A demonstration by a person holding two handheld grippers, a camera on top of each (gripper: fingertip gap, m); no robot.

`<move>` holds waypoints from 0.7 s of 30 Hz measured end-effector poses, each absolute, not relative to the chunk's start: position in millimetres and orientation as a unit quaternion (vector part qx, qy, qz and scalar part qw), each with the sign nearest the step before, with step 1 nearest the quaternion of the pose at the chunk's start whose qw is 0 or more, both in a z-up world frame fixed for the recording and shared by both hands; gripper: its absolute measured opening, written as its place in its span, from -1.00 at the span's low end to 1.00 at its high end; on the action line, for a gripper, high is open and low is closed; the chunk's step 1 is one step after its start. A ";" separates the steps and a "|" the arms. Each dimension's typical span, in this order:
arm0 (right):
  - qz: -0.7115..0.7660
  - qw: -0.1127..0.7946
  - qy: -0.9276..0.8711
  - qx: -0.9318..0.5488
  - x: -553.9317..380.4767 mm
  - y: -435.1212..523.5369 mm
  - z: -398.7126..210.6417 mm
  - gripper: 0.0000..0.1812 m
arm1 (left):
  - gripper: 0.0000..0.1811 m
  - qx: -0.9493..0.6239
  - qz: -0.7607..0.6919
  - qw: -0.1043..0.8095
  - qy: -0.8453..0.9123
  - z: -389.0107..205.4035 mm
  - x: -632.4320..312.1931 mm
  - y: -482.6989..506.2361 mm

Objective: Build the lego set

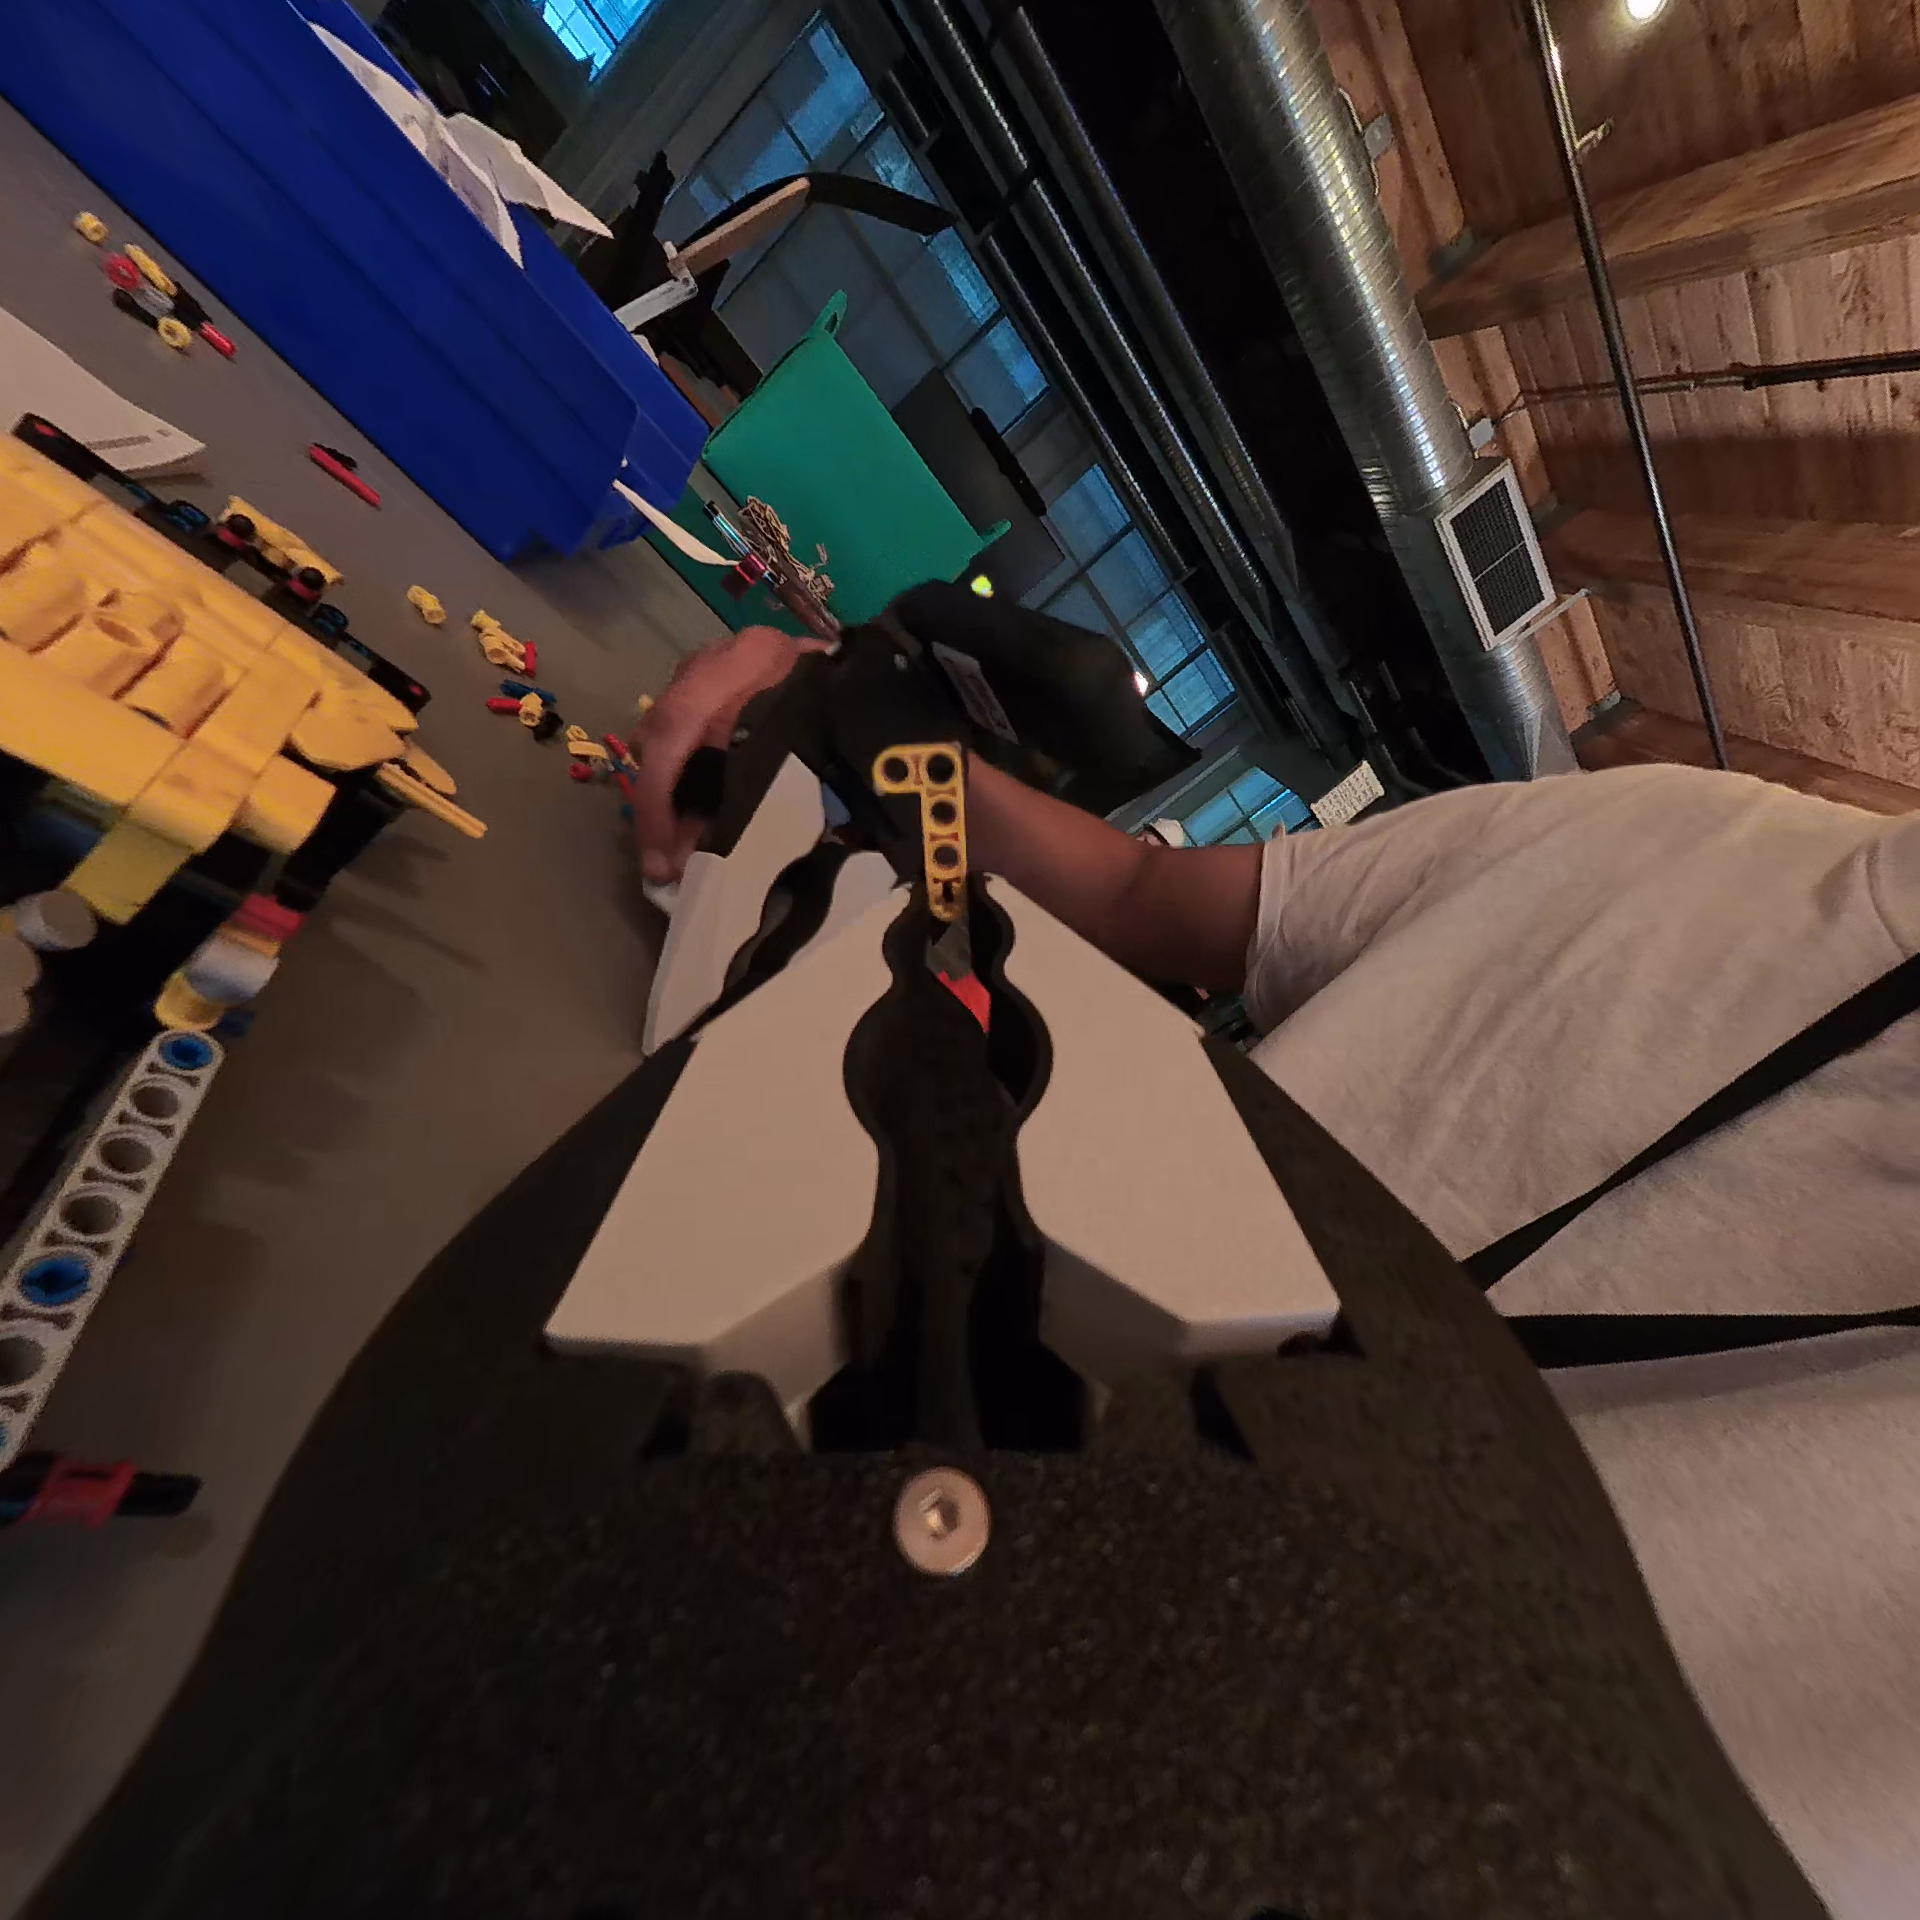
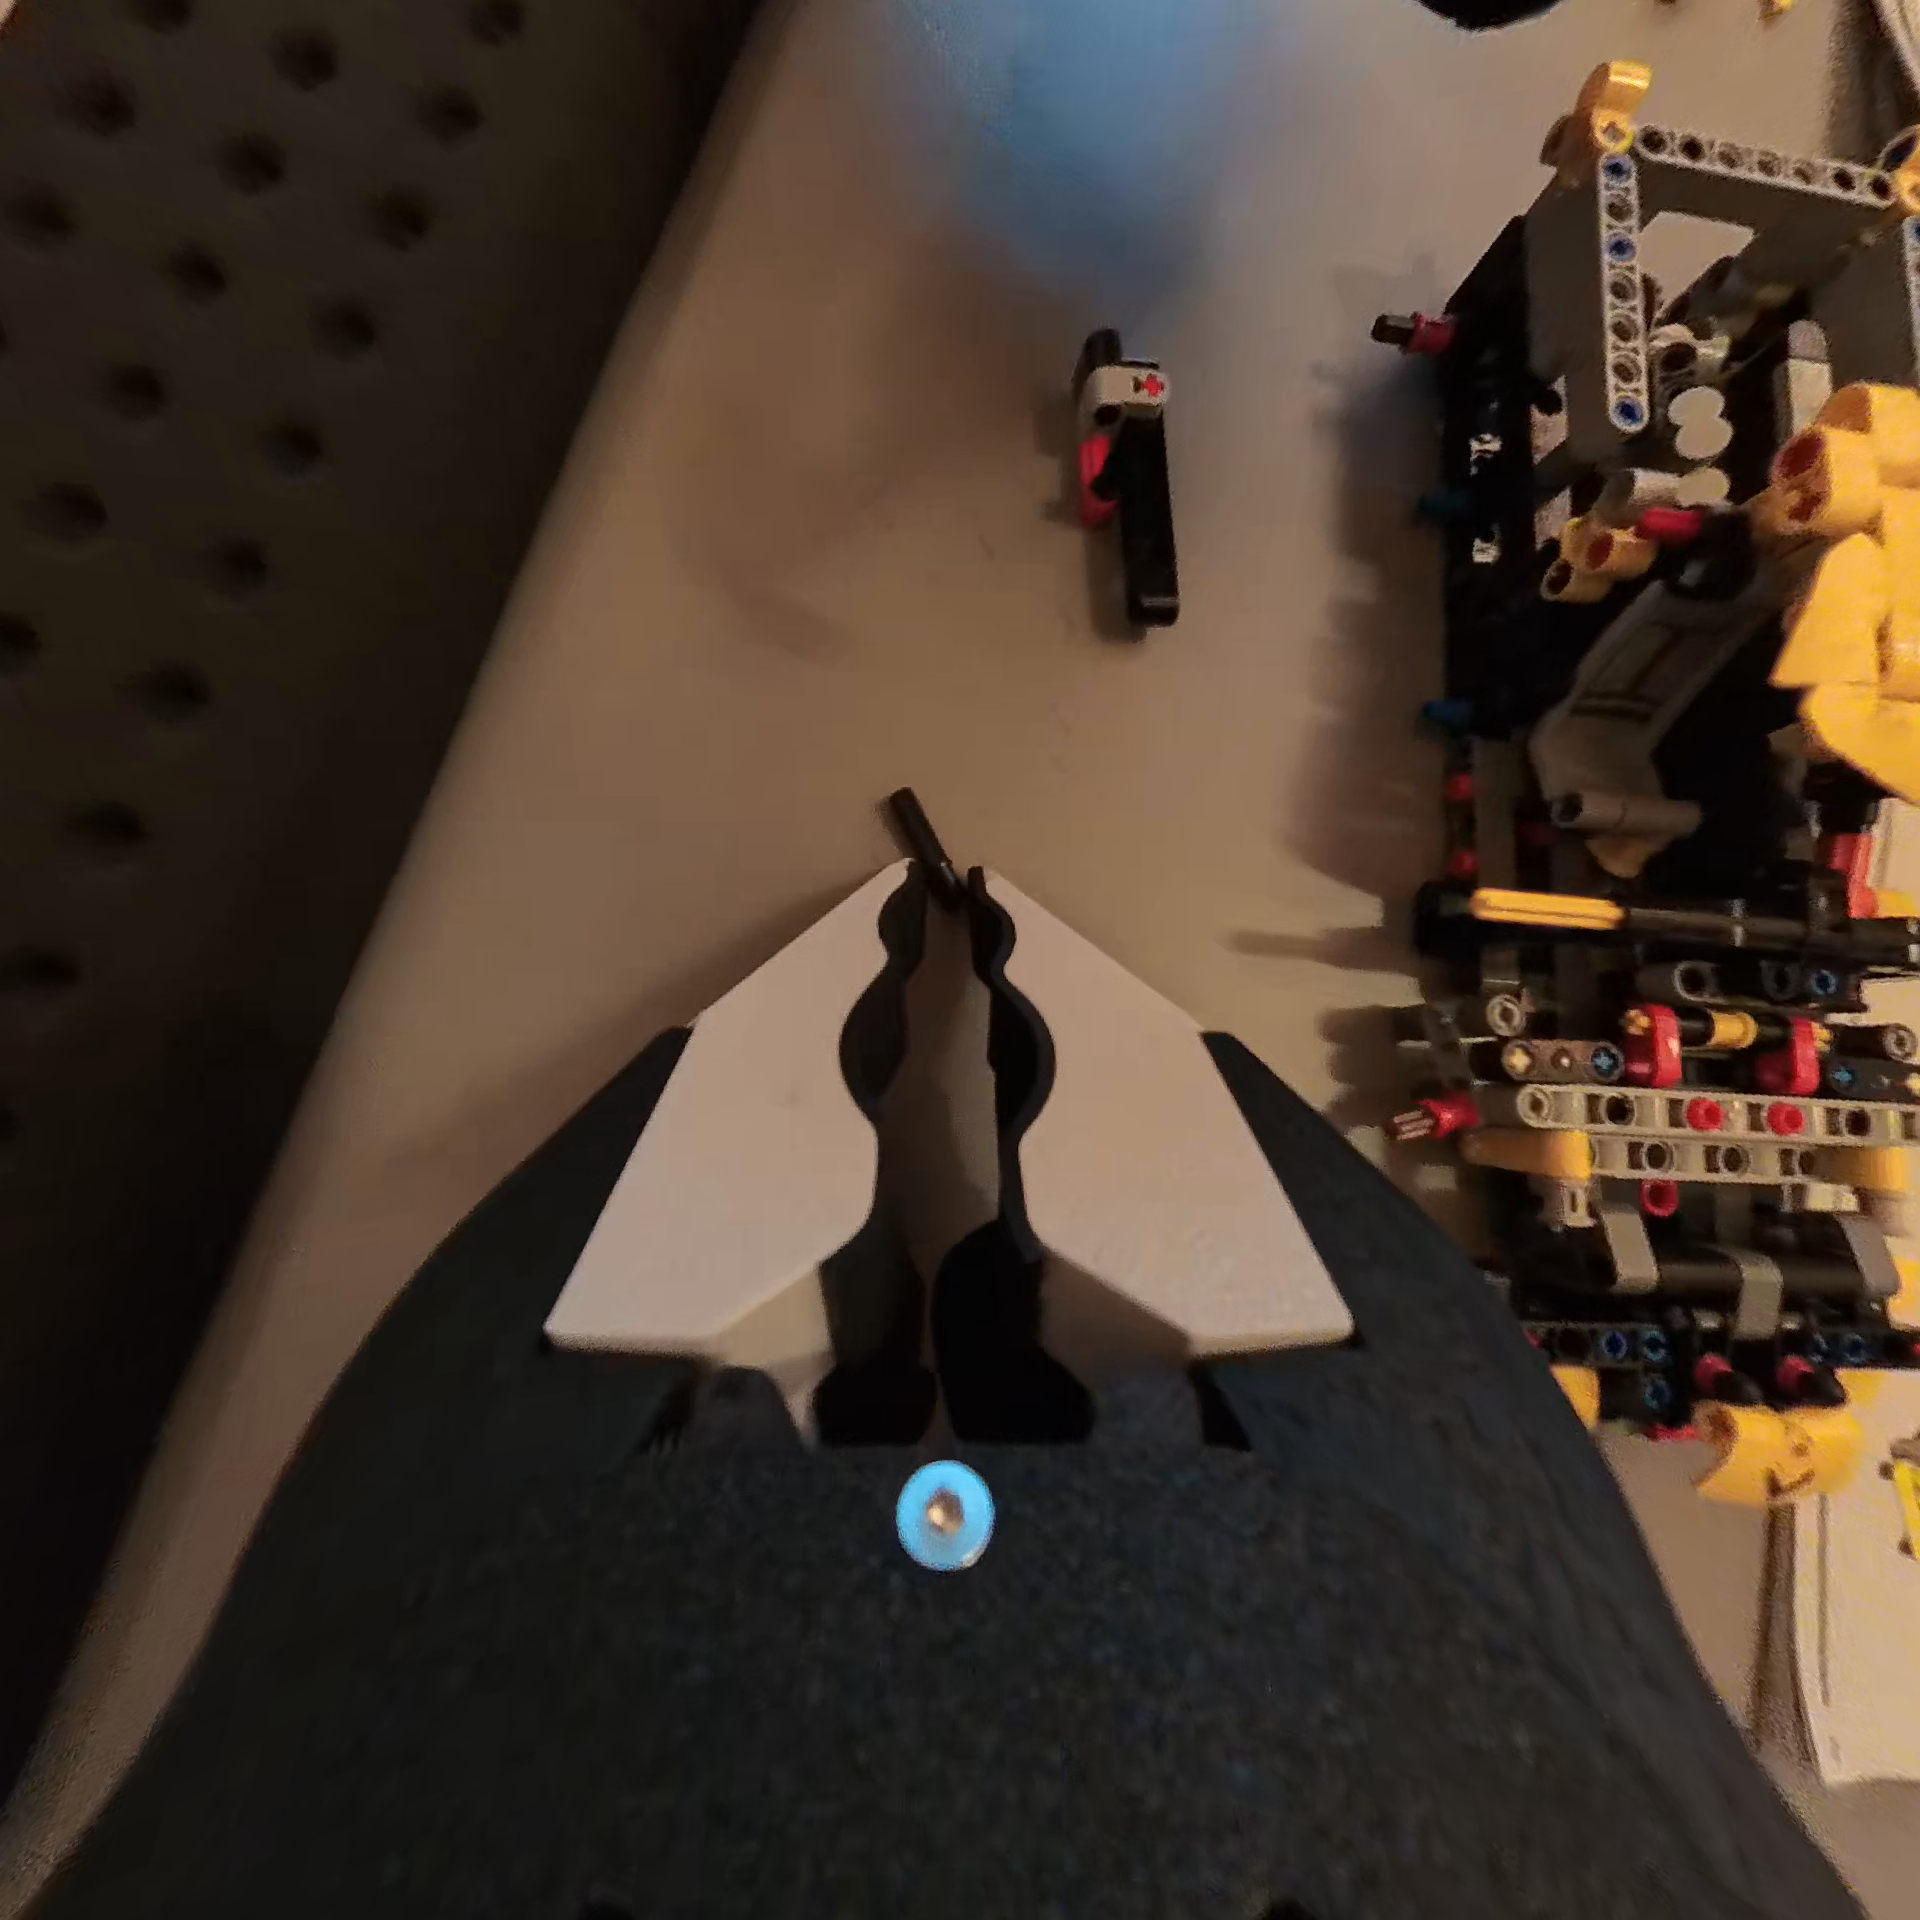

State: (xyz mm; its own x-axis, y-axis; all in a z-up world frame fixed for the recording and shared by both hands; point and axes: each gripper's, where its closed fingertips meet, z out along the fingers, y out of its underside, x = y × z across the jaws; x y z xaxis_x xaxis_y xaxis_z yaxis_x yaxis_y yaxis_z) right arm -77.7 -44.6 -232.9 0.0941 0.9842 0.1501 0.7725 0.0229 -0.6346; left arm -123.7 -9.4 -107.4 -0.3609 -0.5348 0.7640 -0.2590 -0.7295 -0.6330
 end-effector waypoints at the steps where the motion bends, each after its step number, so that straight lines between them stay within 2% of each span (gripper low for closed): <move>1: 0.163 0.302 -0.649 -0.679 -77.5 -44.9 -232.7 -0.93 | -0.93 -0.558 -0.745 0.094 0.353 -106.7 -124.0 -7.9; 9: 0.127 0.255 -0.596 -0.751 -70.6 -58.7 -232.9 -0.91 | -0.93 -0.564 -0.744 0.100 0.345 -107.4 -123.6 -3.8; 15: 0.144 0.299 -0.608 -0.722 -77.5 -64.7 -228.8 -0.88 | -0.93 -0.564 -0.739 0.096 0.356 -109.4 -121.6 -9.4; 18: 0.152 0.290 -0.623 -0.710 -77.8 -64.3 -231.8 -0.84 | -0.93 -0.564 -0.737 0.097 0.358 -110.1 -122.0 -9.5; 21: 0.185 0.273 -0.633 -0.700 -79.9 -67.0 -232.8 -0.91 | -0.93 -0.566 -0.736 0.096 0.360 -111.2 -122.1 -9.5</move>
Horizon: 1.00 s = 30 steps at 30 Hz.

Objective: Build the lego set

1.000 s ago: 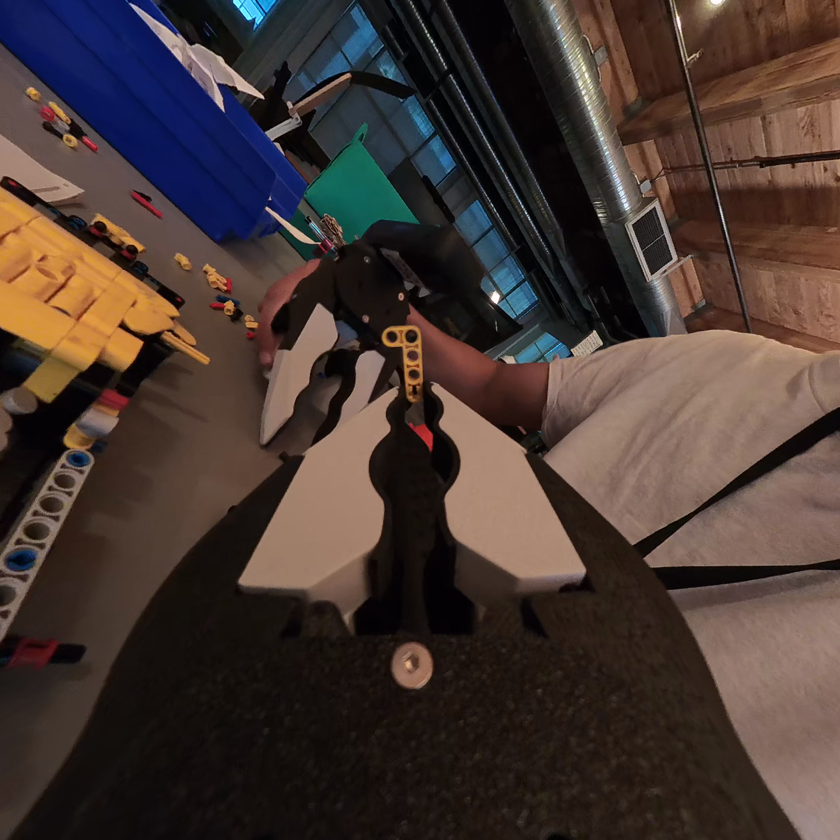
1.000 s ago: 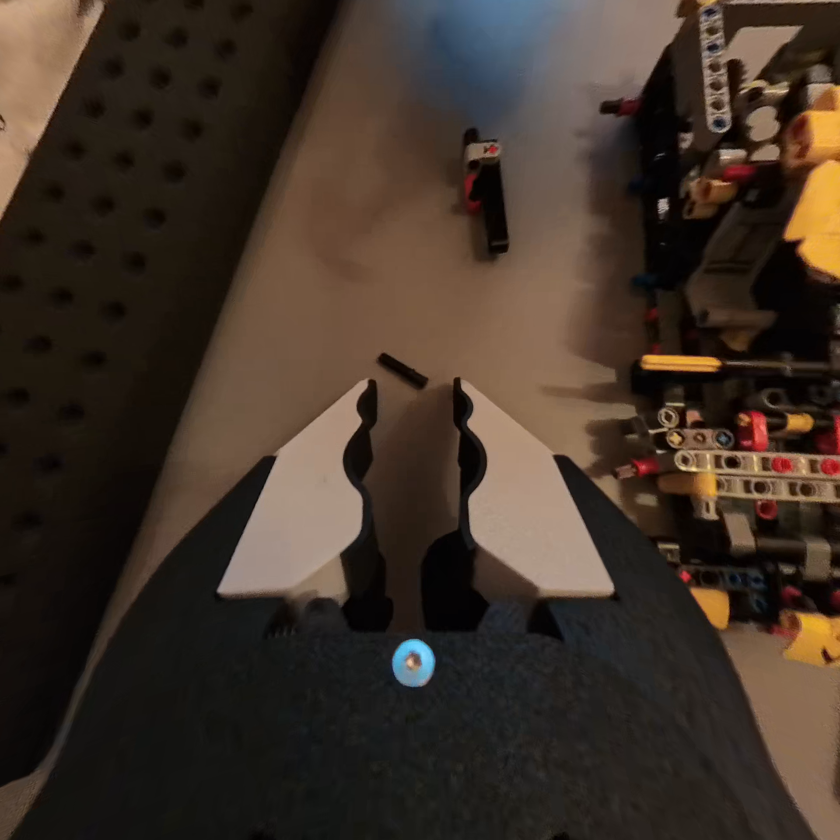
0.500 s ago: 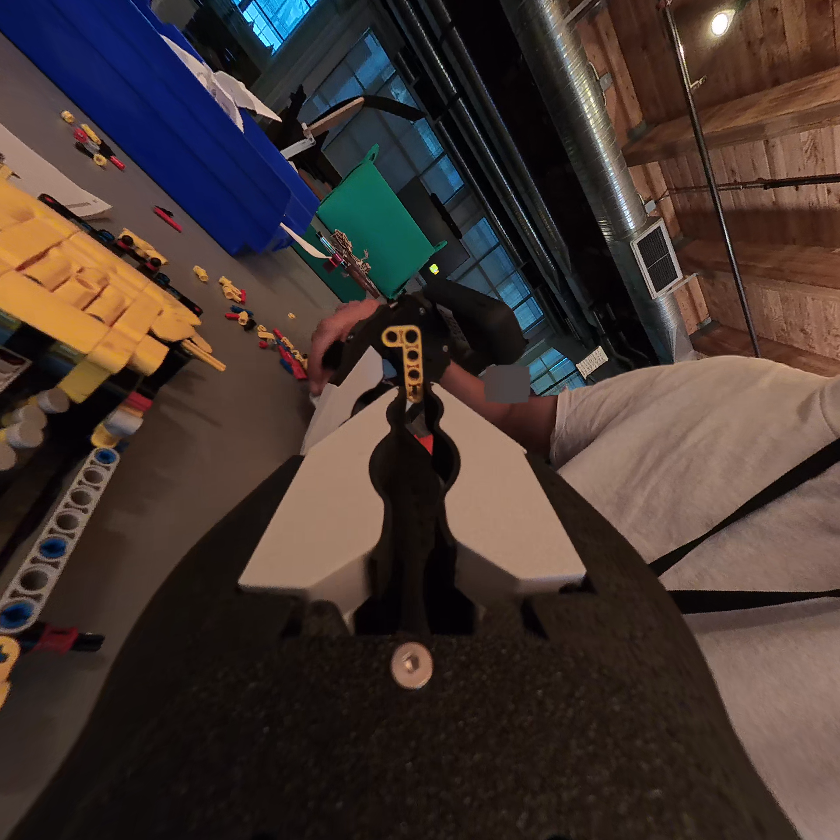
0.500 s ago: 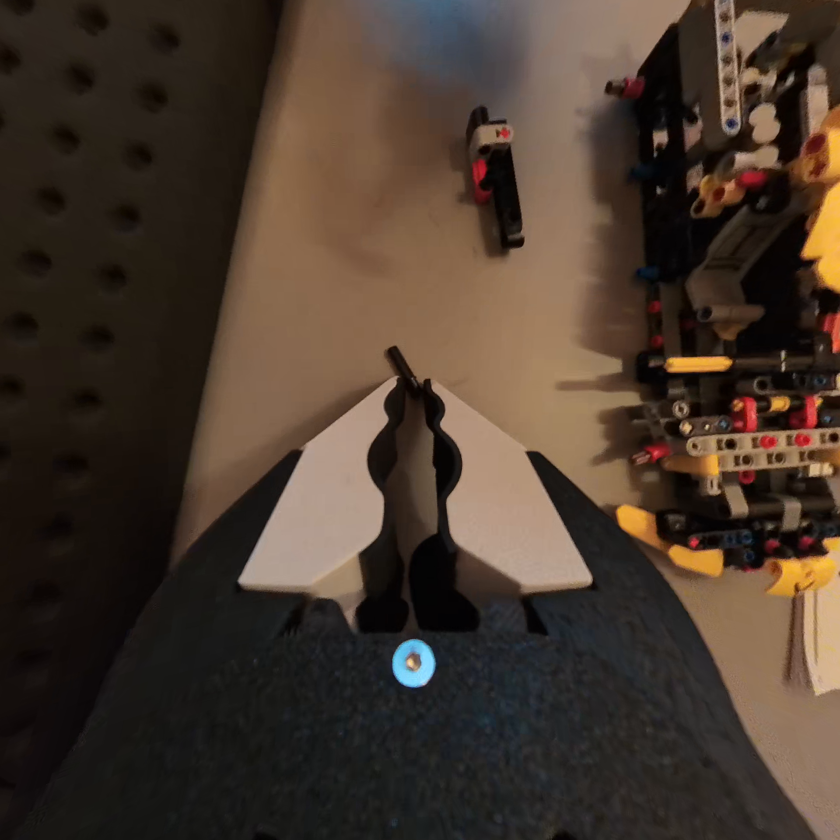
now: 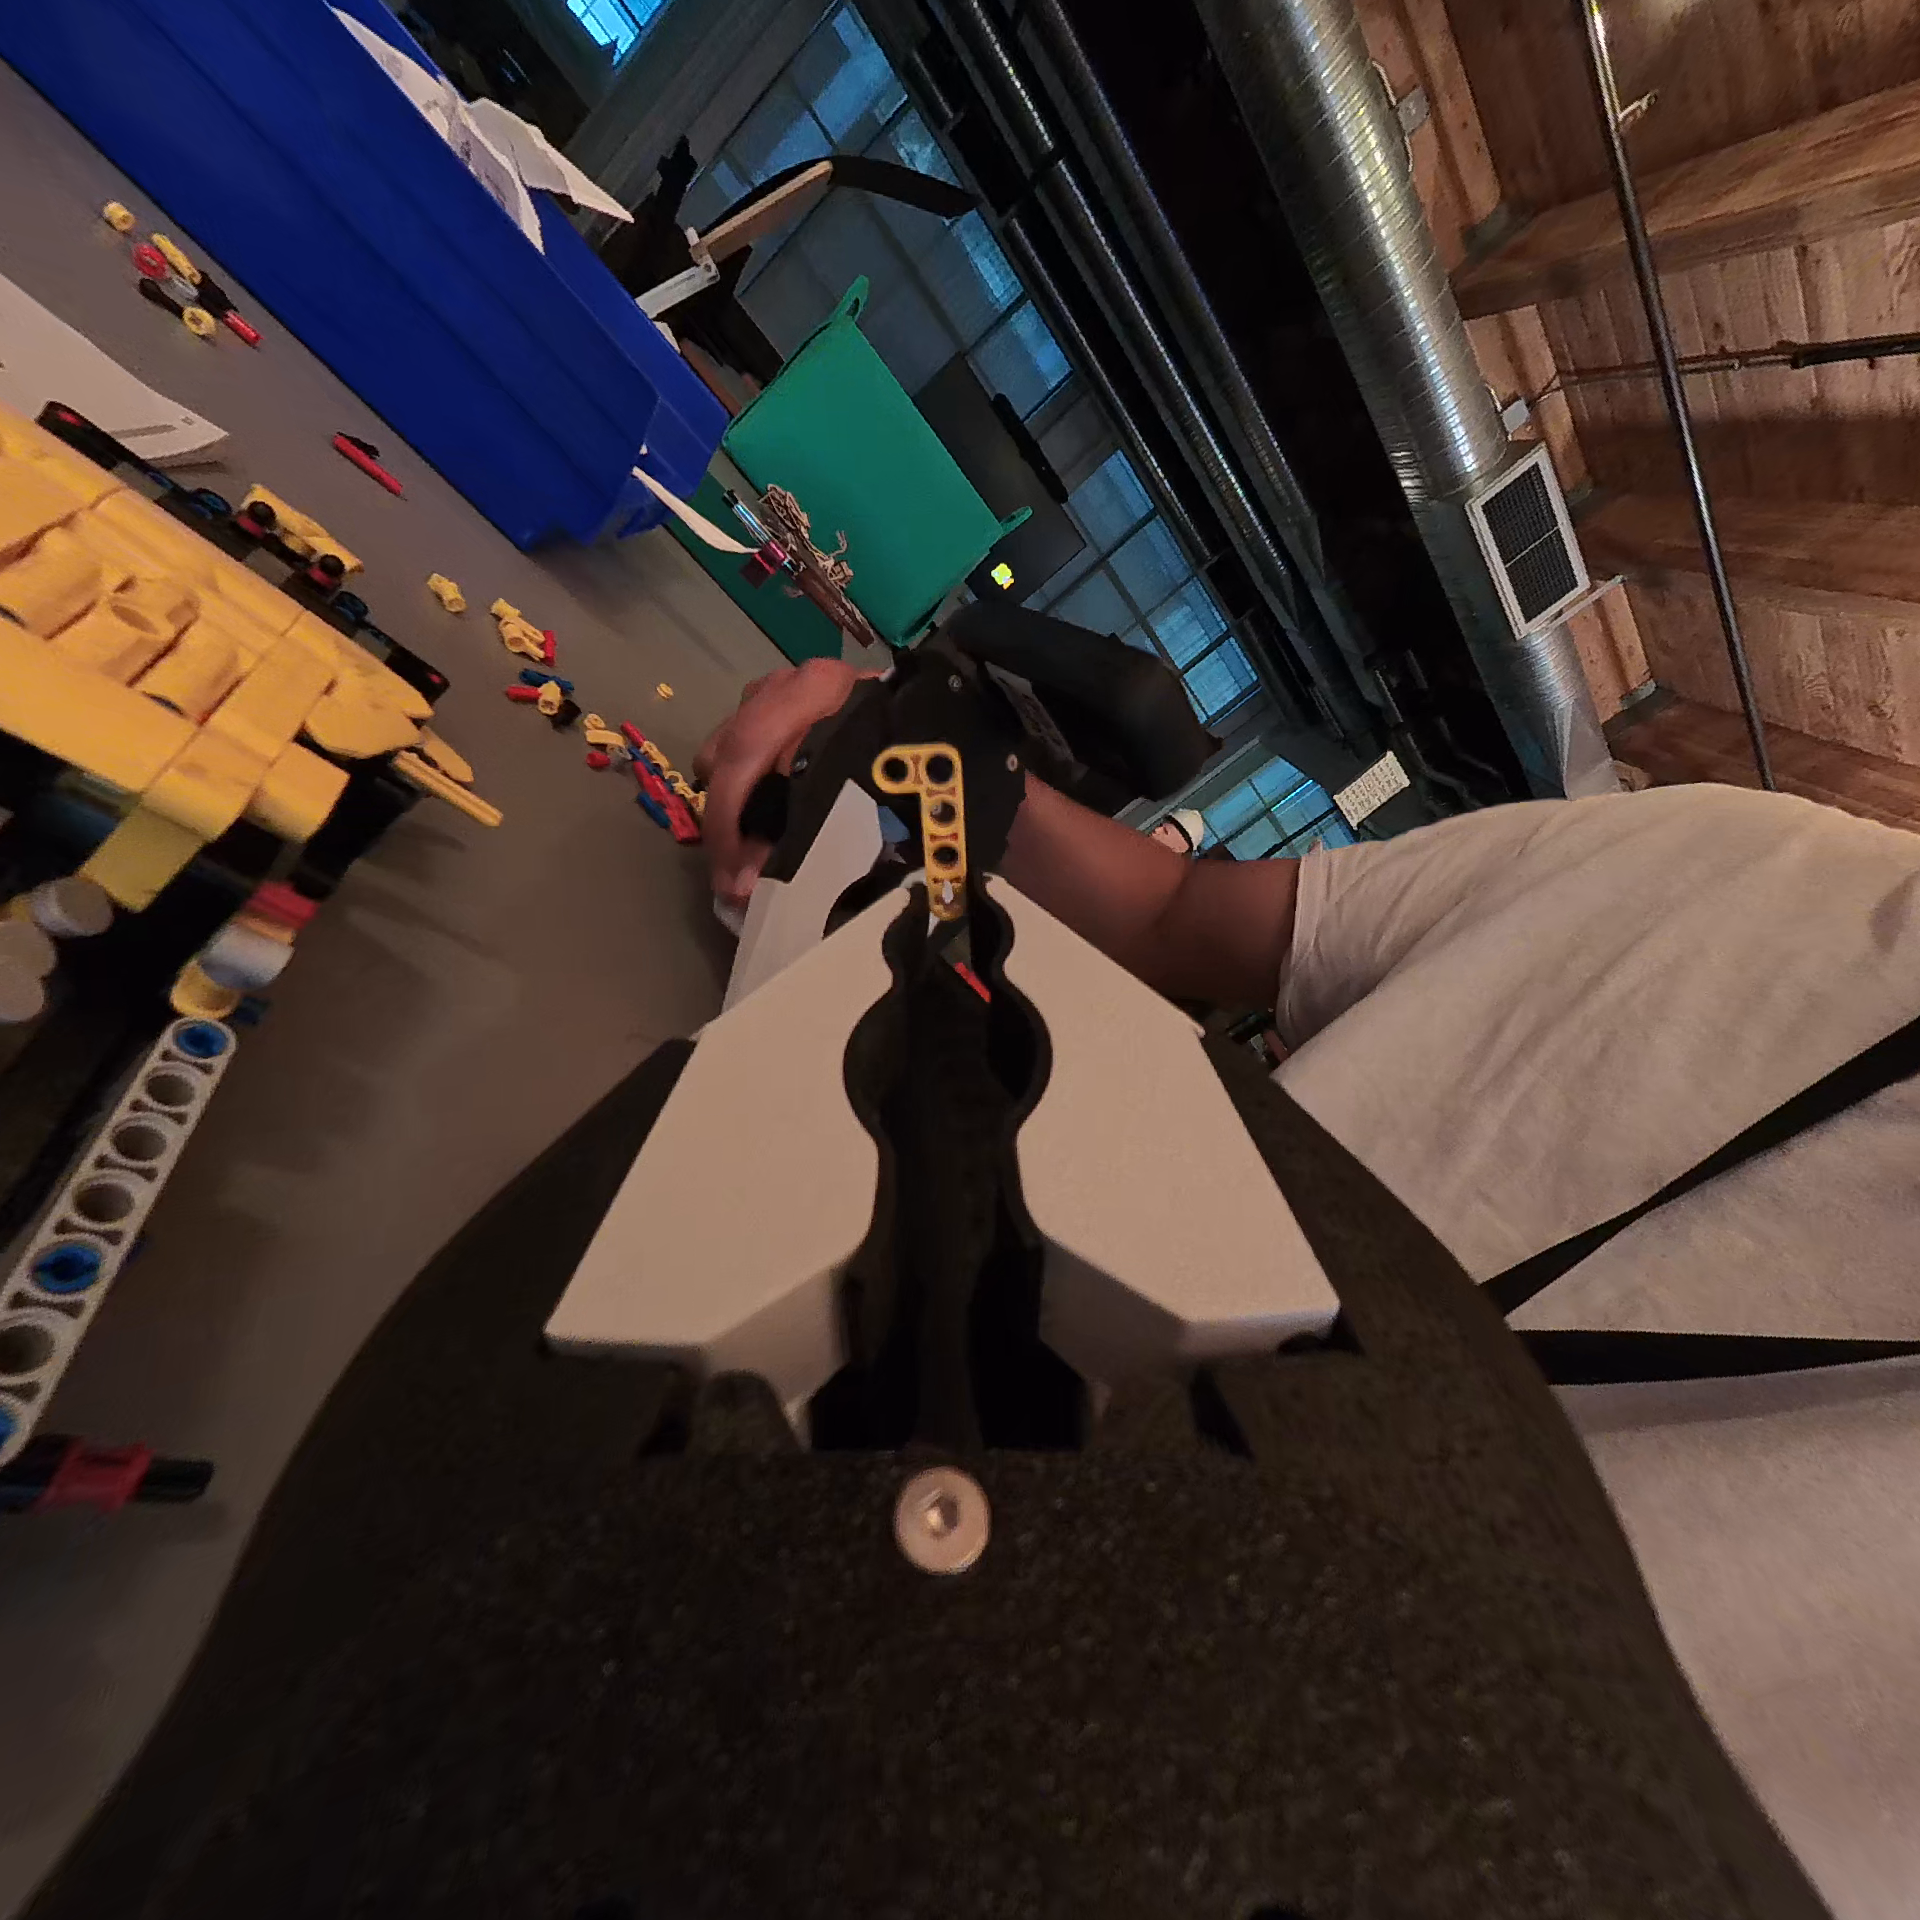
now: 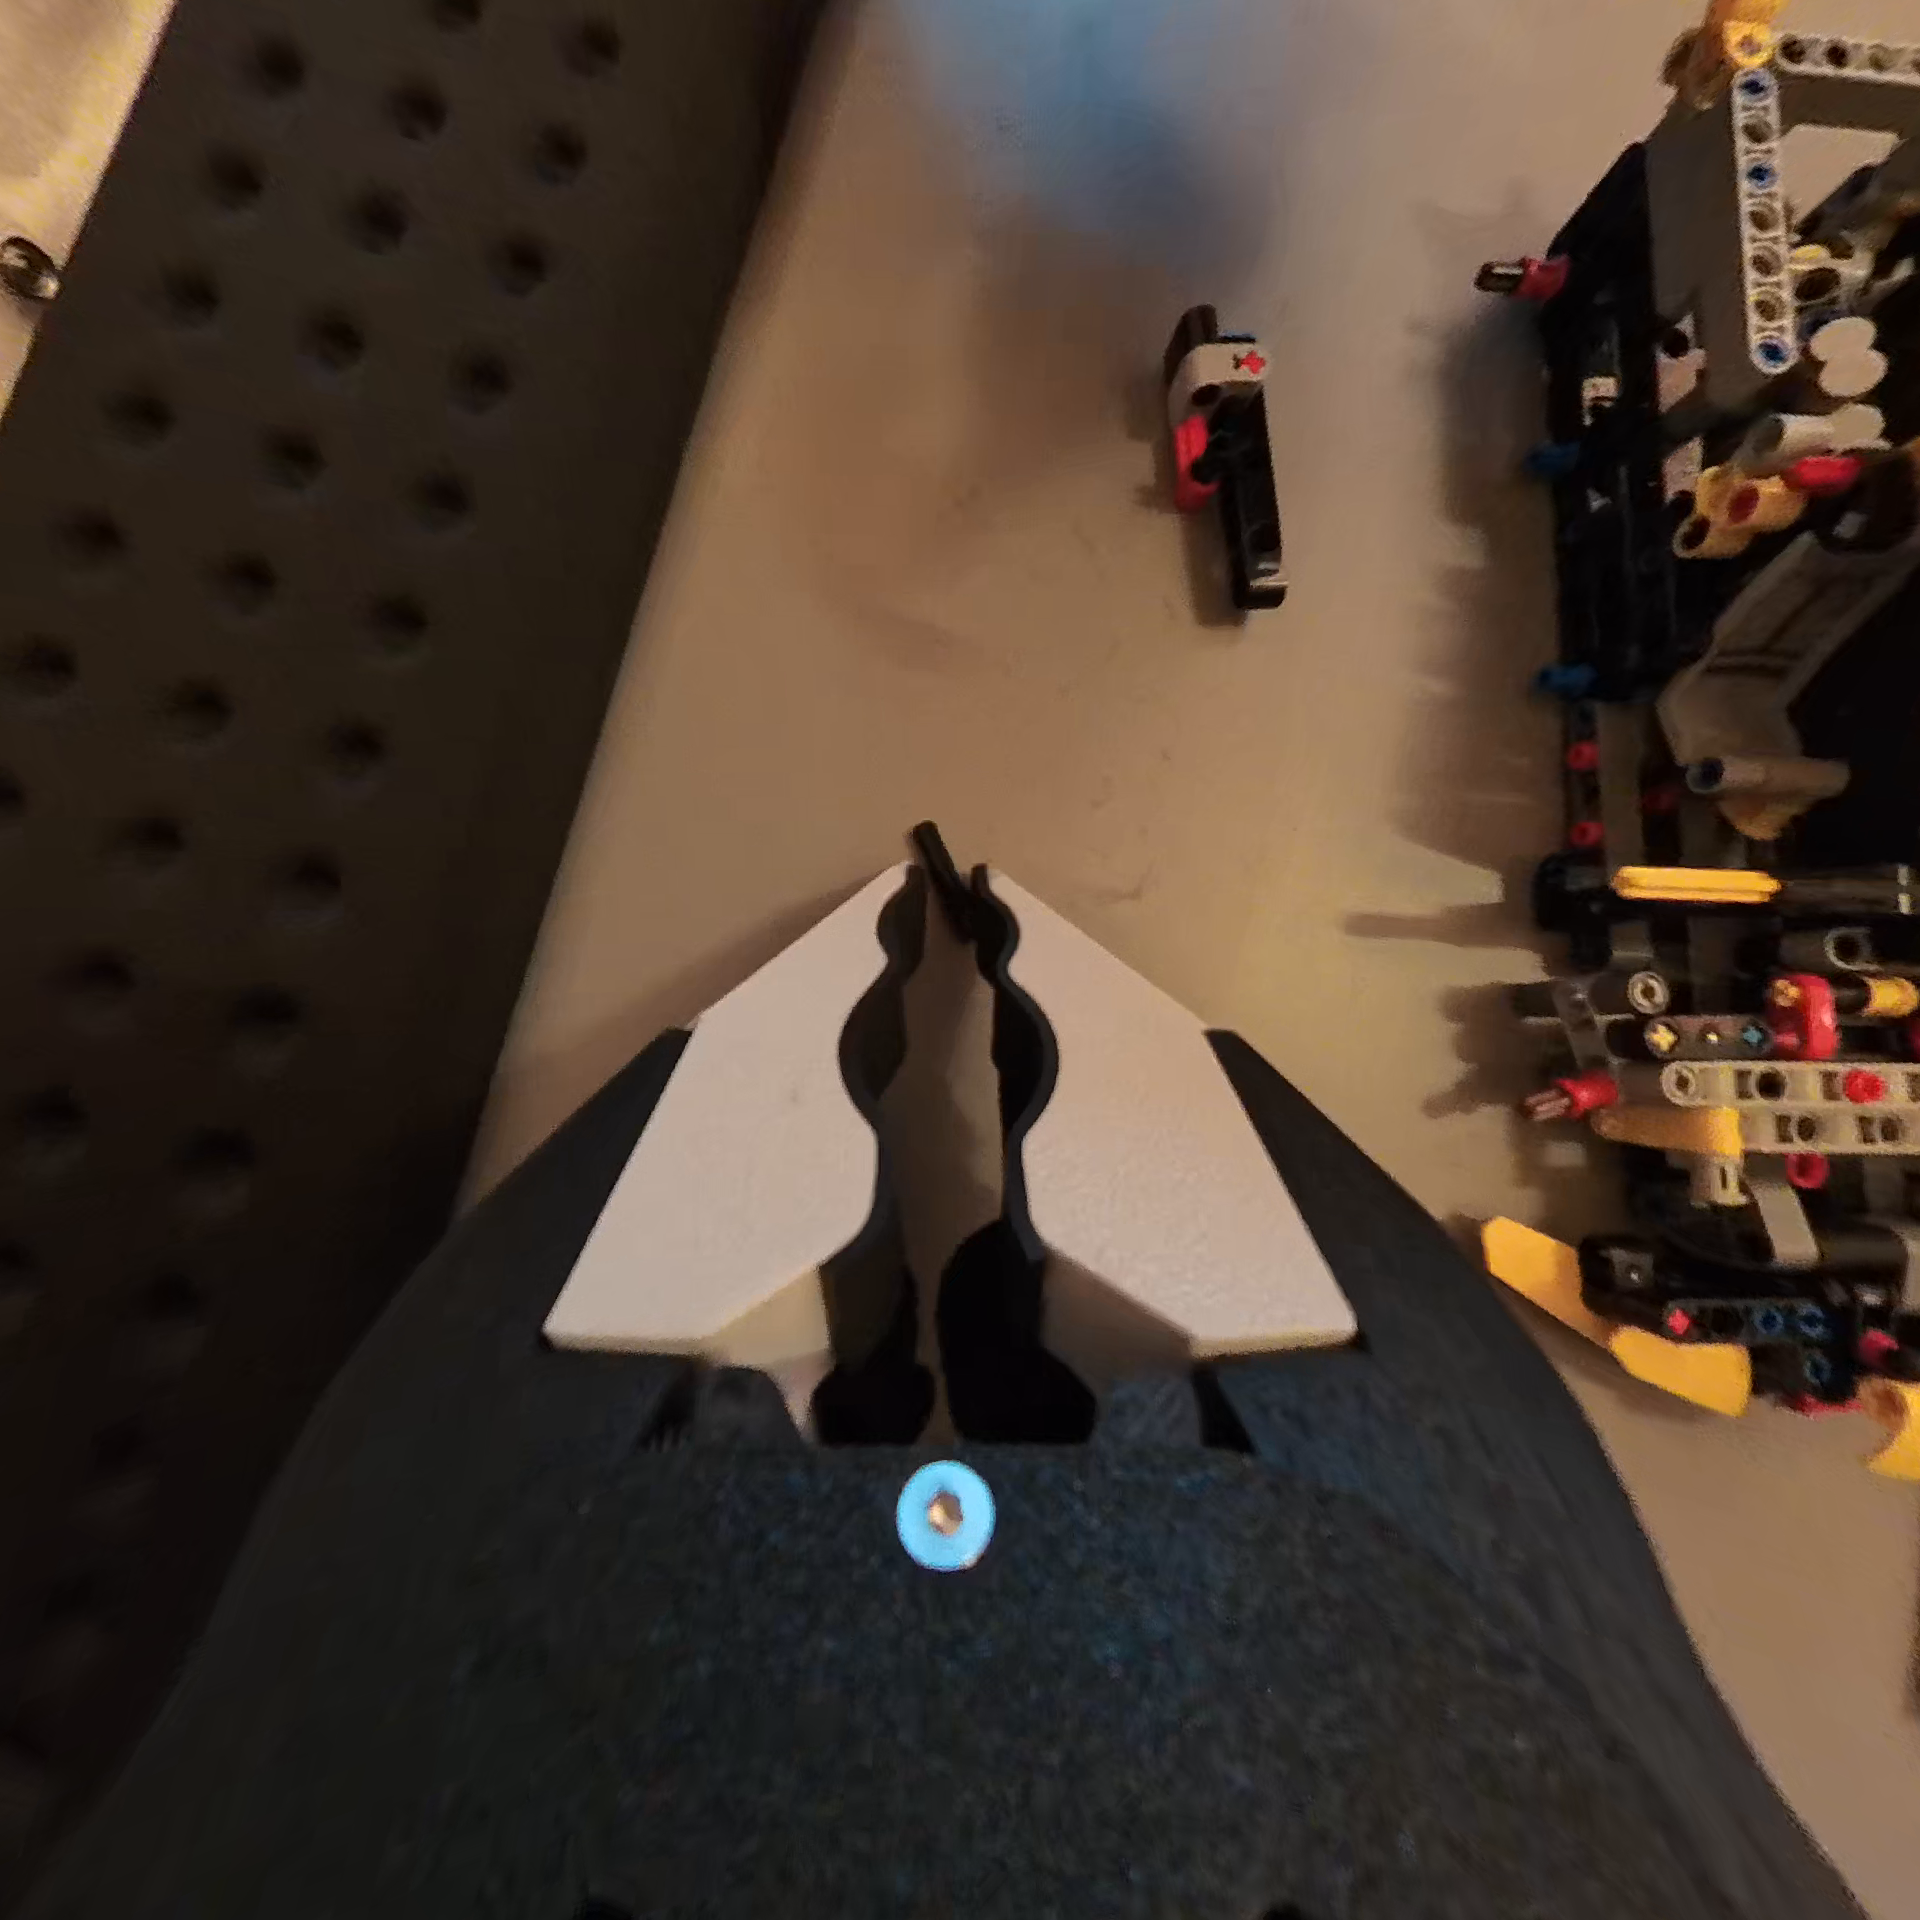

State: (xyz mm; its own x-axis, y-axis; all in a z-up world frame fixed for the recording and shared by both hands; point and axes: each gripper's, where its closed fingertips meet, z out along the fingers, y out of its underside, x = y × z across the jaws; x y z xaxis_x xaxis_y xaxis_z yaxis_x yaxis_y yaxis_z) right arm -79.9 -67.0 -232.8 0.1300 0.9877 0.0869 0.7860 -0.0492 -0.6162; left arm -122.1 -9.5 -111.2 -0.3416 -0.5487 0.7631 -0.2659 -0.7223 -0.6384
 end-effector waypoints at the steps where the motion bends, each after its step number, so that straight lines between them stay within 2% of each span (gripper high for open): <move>1: 0.192 0.270 -0.633 -0.699 -80.9 -67.1 -233.0 -0.92 | -0.93 -0.565 -0.736 0.095 0.362 -111.1 -122.1 -10.1; 11: 0.182 0.265 -0.600 -0.733 -82.4 -63.8 -233.2 -0.96 | -0.93 -0.559 -0.744 0.103 0.350 -106.4 -123.6 -6.3; 13: 0.160 0.318 -0.569 -0.741 -84.0 -50.9 -221.0 -0.97 | -0.93 -0.549 -0.759 0.099 0.337 -101.3 -125.7 -4.6; 15: 0.170 0.400 -0.510 -0.742 -95.1 -38.0 -179.7 -0.97 | -0.93 -0.535 -0.778 0.089 0.319 -94.3 -128.4 -2.9; 18: 0.078 0.486 -0.456 -0.741 -99.2 -21.7 -118.7 -0.97 | -0.93 -0.518 -0.795 0.082 0.305 -87.0 -131.2 -1.9; 22: -0.079 0.482 -0.467 -0.737 -106.0 -15.1 -94.5 -0.97 | -0.93 -0.504 -0.806 0.072 0.301 -81.8 -132.3 -5.8; 30: -0.094 0.485 -0.490 -0.718 -120.4 -18.8 -90.9 -0.97 | -0.93 -0.507 -0.795 0.071 0.325 -85.9 -128.4 -16.1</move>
